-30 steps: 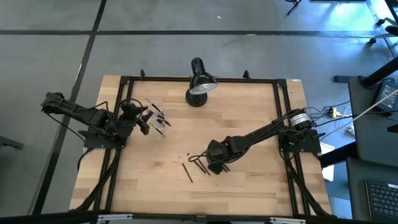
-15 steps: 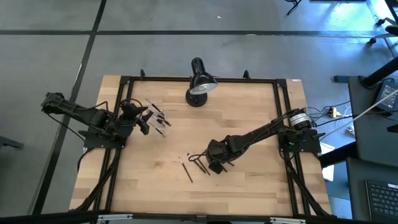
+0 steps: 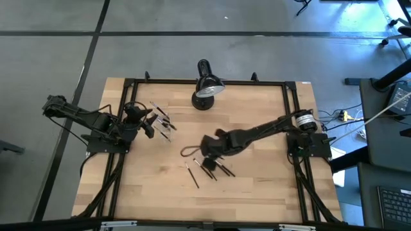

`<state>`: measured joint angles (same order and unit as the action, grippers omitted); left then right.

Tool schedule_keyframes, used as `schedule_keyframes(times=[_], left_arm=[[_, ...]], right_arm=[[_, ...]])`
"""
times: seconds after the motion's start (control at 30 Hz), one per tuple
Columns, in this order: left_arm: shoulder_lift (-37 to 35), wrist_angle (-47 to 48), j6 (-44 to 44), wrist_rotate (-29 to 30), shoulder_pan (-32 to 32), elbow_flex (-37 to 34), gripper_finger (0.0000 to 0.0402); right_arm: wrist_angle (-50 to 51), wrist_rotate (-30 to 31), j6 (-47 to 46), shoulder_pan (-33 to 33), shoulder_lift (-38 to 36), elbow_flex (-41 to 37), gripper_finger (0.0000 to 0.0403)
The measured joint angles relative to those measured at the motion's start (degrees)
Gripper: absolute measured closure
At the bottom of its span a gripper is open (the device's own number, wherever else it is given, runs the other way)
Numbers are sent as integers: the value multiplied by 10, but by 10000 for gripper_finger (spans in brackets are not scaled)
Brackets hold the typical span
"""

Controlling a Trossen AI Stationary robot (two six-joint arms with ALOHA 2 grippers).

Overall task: Sort items
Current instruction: Put the eyeshadow brush into the transparent organizer

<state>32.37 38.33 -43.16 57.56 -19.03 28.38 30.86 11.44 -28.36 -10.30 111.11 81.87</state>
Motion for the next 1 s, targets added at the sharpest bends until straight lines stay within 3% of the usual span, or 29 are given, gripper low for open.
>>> schedule_keyframes(times=[0.33, 0.6, 0.77, 1.0], left_arm=[[-4, -27, 60, 29, 0, 21, 222], [-4, -39, 98, 63, 0, 39, 222], [-4, -80, 138, 133, -13, 39, 222], [3, -175, 252, 219, -84, 39, 222]], right_arm=[[-382, -44, 164, 54, 36, 20, 379], [-557, 9, 210, 91, 88, 20, 378], [-590, 4, 196, 114, 114, 40, 378], [-560, -46, 191, 121, 157, 136, 378]])
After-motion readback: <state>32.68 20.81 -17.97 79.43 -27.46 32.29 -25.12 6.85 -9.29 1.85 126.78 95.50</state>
